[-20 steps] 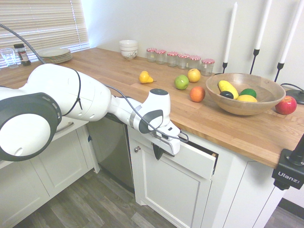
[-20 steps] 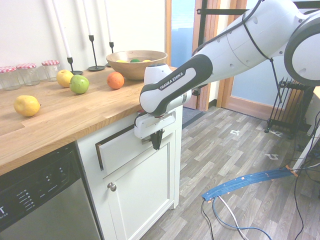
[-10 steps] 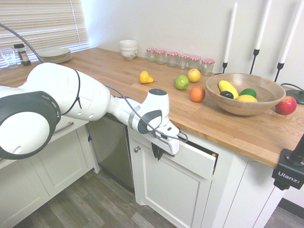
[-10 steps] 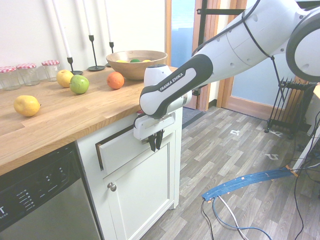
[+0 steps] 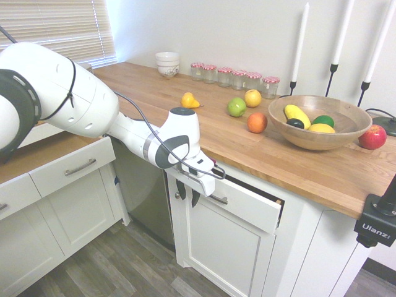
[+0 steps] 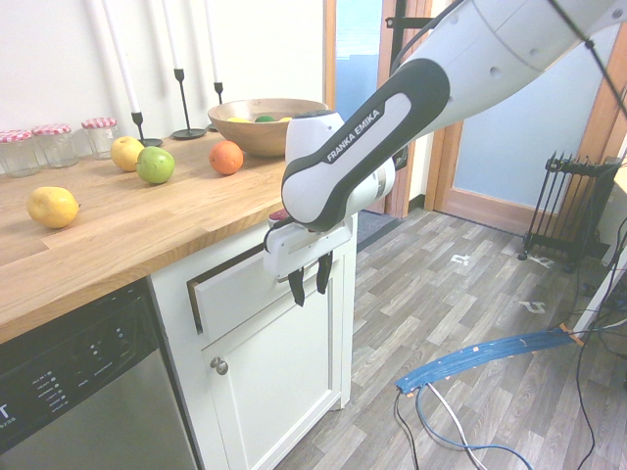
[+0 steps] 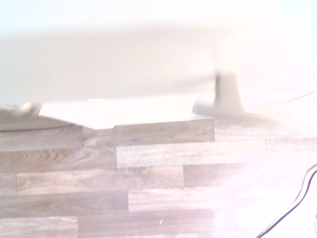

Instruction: Close the drawer

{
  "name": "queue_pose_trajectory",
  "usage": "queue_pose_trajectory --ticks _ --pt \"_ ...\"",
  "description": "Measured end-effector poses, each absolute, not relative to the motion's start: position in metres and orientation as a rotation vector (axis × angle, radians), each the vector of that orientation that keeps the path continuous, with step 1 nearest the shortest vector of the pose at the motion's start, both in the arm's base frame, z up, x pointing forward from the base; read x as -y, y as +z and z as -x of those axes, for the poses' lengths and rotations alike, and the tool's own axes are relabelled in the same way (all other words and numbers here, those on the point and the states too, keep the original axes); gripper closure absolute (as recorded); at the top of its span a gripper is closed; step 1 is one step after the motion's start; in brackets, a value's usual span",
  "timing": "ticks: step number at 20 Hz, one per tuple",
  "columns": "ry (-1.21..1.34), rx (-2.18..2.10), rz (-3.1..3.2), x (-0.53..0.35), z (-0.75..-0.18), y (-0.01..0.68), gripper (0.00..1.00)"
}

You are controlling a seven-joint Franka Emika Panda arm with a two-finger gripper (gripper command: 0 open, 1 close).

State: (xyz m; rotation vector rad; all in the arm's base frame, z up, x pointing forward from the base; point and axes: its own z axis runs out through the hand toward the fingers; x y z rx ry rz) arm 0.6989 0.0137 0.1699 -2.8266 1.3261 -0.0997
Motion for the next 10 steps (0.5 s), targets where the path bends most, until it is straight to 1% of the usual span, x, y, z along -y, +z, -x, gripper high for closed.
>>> queue_pose_trajectory --ticks 5,10 --pt "-0.082 -1.350 2.816 -0.010 -0.656 0.183 0.00" --pt "-0.073 -1.357 2.817 -0.004 -0.600 0.191 0.00"
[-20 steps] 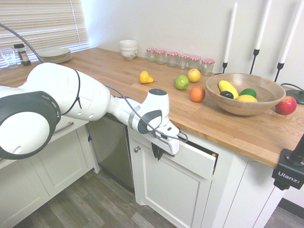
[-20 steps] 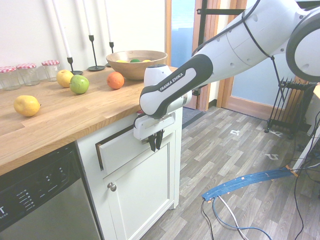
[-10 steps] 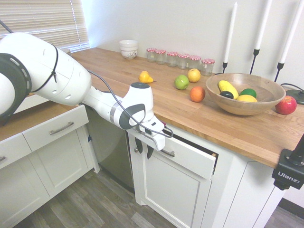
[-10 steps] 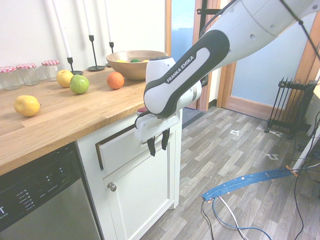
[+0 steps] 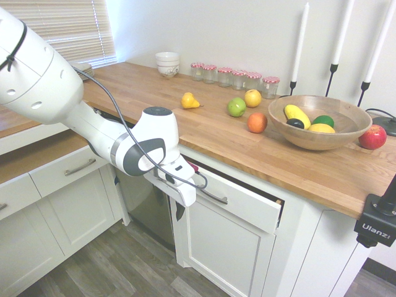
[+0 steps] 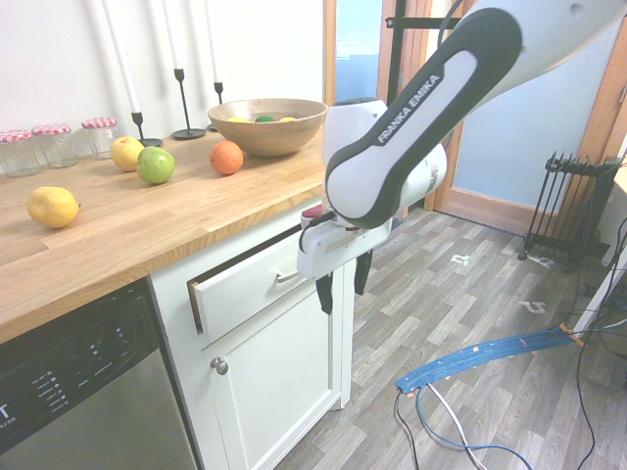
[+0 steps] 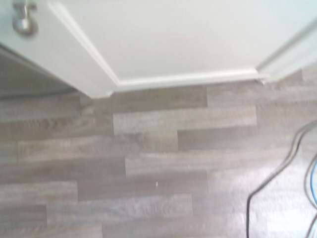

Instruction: Close the drawer

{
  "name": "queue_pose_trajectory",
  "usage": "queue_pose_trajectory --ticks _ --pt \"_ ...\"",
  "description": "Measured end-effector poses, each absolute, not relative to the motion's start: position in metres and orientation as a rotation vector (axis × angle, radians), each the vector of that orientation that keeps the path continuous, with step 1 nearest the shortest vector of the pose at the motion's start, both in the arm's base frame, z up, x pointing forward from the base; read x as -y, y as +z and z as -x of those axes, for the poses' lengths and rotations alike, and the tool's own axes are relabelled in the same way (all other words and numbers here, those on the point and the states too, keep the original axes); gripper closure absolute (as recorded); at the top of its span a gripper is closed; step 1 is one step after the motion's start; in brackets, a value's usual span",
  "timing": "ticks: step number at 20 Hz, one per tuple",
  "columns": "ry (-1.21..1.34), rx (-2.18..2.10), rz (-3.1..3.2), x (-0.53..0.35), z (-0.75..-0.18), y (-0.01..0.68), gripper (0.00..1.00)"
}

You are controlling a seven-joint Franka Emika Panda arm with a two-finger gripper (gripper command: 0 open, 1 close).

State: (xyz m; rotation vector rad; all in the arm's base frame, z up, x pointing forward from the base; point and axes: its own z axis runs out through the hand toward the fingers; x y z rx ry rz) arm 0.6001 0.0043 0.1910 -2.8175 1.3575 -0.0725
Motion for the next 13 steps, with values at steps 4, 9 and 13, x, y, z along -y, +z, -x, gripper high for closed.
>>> queue_pose_trajectory --ticks 4,9,13 --pt "-0.073 -1.361 2.813 -0.001 -0.551 0.195 0.00" --pt "-0.075 -1.357 2.812 0.002 -0.516 0.203 0.00" --pt "-0.094 -1.355 2.805 0.004 -0.514 0.212 0.00"
